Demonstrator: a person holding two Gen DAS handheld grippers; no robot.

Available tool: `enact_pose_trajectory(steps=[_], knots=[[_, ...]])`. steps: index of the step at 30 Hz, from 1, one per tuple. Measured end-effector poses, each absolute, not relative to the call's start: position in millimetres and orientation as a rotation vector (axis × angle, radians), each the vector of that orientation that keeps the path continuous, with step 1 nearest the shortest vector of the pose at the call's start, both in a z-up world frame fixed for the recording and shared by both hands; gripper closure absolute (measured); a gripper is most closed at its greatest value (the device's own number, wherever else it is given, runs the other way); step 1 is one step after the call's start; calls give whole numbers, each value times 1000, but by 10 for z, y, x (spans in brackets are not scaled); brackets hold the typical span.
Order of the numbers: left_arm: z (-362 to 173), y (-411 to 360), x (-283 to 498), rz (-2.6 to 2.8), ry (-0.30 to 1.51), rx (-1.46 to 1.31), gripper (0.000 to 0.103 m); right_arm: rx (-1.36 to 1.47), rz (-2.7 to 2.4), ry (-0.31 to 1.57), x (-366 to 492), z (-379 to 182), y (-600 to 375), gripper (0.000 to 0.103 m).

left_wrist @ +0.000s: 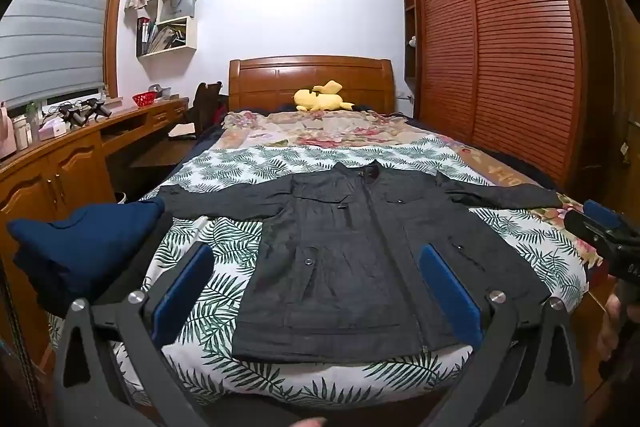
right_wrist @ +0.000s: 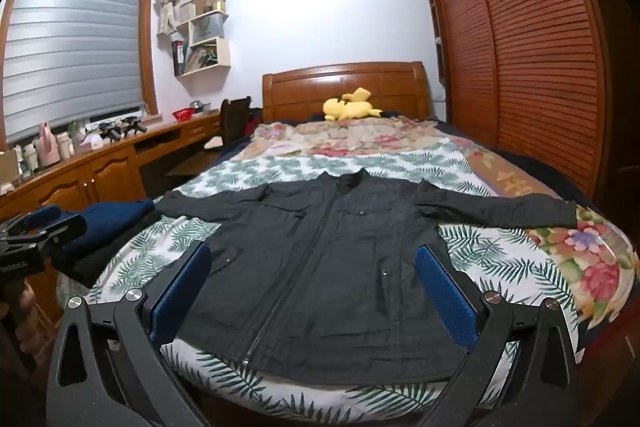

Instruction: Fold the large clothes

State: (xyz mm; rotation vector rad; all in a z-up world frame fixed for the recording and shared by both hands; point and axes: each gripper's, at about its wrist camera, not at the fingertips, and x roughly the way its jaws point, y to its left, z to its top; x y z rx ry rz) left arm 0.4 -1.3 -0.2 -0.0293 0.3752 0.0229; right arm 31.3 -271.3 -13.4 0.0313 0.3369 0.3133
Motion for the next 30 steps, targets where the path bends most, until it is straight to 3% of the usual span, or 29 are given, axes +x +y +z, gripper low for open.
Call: enact_pose_trajectory(steps=[30], knots=[[109, -104, -62, 14, 362, -22, 0, 24, 313, 327, 281, -150, -2682, 0]])
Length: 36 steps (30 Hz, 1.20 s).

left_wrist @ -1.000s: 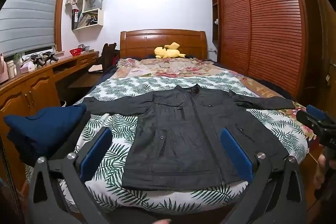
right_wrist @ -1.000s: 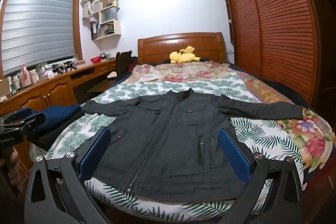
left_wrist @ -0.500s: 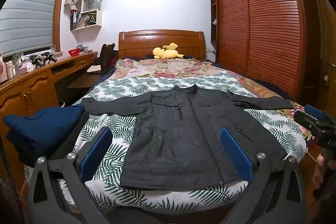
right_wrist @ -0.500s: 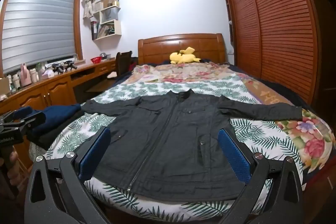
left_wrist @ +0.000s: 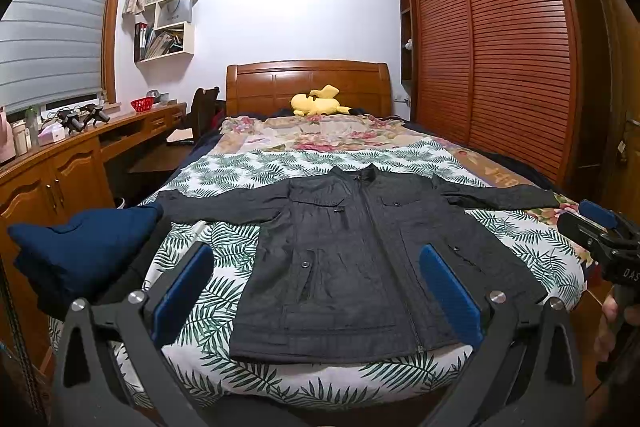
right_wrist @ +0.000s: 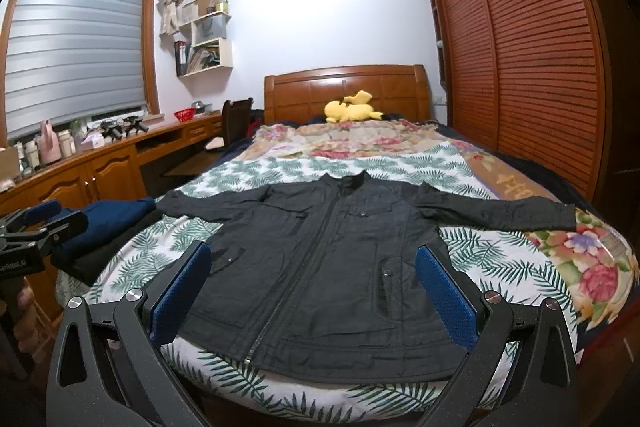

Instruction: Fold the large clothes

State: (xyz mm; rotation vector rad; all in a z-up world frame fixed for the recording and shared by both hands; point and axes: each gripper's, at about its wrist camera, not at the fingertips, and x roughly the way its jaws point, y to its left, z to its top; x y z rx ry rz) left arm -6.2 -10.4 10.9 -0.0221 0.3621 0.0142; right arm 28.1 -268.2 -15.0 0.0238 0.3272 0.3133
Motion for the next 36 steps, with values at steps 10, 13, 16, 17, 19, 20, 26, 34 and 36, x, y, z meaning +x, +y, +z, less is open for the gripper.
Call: enact_pose_trajectory(steps=[10, 13, 16, 17, 19, 20, 26, 34, 36], knots=[[103, -122, -79, 14, 355, -16, 0, 22, 312, 325, 256, -97, -2666, 0], [103, -132, -79, 16, 354, -16, 0, 24, 313, 324, 256, -99, -2665, 0], [104, -131, -81, 16, 352, -15, 0, 22, 313, 323, 256, -110, -2668, 0], [108, -131, -82, 16, 351, -15, 0, 23, 313, 323, 256, -106, -2666, 0], [105, -142, -81, 17, 350, -14, 0, 22, 313, 323, 256, -110, -2667, 0], [106, -143, -81, 17, 350, -14, 0, 22, 313, 323, 255, -106, -2665, 0], [115, -139, -85, 17, 349, -13, 0, 23, 314, 321, 256, -114, -2670, 0], [164, -155, -101, 17, 340, -10, 0, 22, 314, 318, 232, -73, -2655, 0], [173, -153, -108, 16, 338, -9, 0, 21, 313, 317, 224, -51, -2643, 0]])
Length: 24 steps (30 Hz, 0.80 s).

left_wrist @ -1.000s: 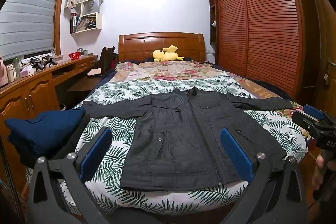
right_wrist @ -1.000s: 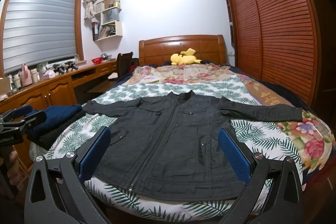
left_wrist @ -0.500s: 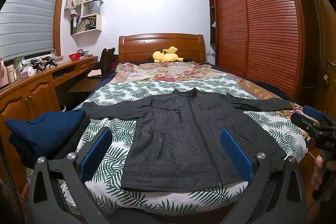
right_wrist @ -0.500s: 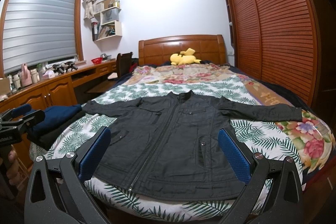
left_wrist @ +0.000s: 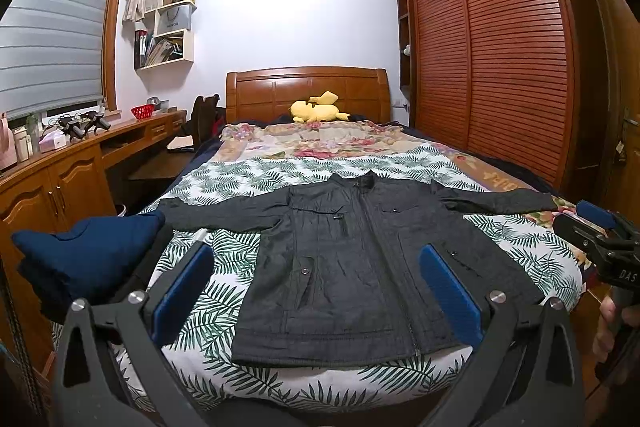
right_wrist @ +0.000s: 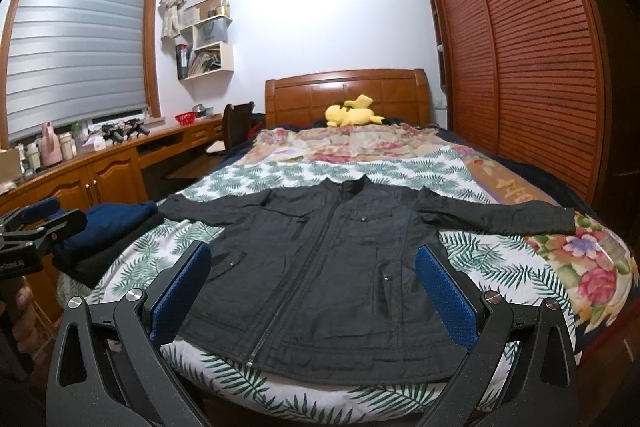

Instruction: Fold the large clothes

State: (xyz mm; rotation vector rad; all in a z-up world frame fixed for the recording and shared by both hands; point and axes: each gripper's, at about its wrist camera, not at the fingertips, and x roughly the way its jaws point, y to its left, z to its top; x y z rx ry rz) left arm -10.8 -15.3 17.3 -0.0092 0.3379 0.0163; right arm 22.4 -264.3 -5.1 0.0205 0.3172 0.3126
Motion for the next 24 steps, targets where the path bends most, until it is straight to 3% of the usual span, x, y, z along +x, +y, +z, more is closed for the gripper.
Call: enact_pose_trajectory(steps=[24], knots=[[148, -151, -120, 19, 339, -6, 0, 20, 314, 315, 227, -58, -2627, 0]])
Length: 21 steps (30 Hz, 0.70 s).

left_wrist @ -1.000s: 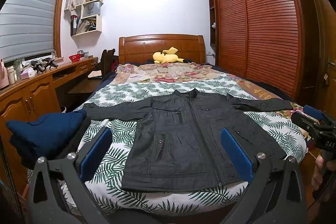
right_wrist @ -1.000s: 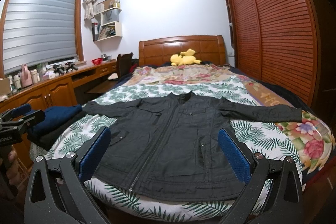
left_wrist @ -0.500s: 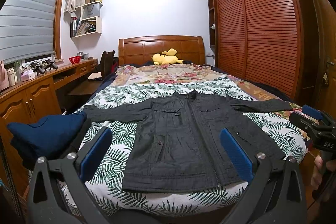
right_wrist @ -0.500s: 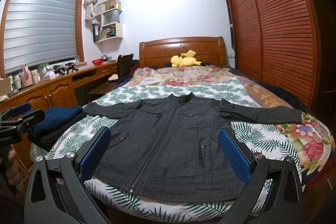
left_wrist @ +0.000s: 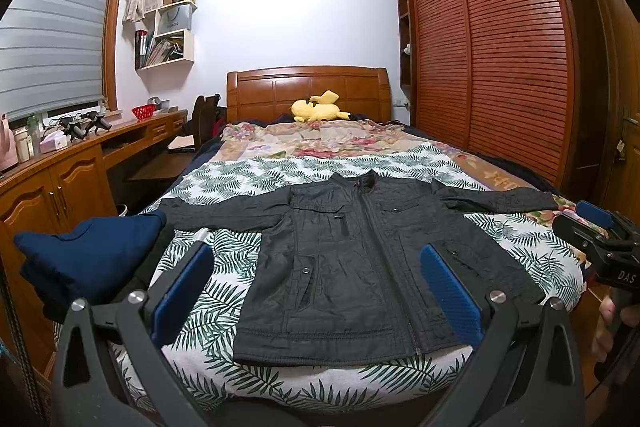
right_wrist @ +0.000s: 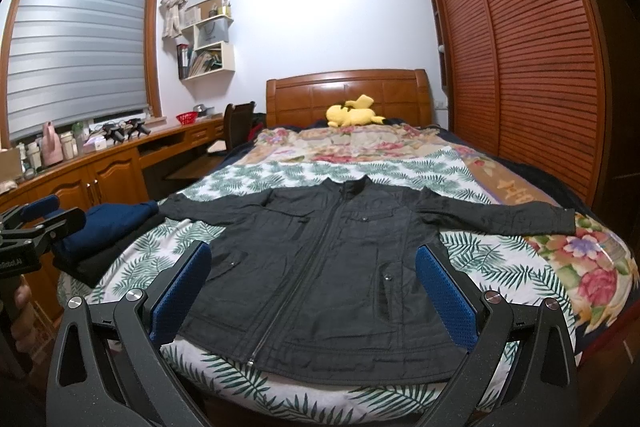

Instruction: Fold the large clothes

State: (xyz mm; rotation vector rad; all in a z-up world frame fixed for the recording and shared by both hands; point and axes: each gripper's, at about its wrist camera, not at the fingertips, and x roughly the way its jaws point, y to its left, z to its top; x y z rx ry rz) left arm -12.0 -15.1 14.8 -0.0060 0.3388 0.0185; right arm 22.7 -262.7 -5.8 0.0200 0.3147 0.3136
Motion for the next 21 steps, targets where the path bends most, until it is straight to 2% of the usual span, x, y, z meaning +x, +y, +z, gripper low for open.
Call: enact_pose_trajectory(steps=[9, 21], knots=[[-38, -76, 37, 37, 386, -12, 0, 0, 323, 342, 217, 4, -2524, 0], [-455, 87, 307, 64, 482, -47, 0, -25, 322, 421, 613, -401, -2588, 0]])
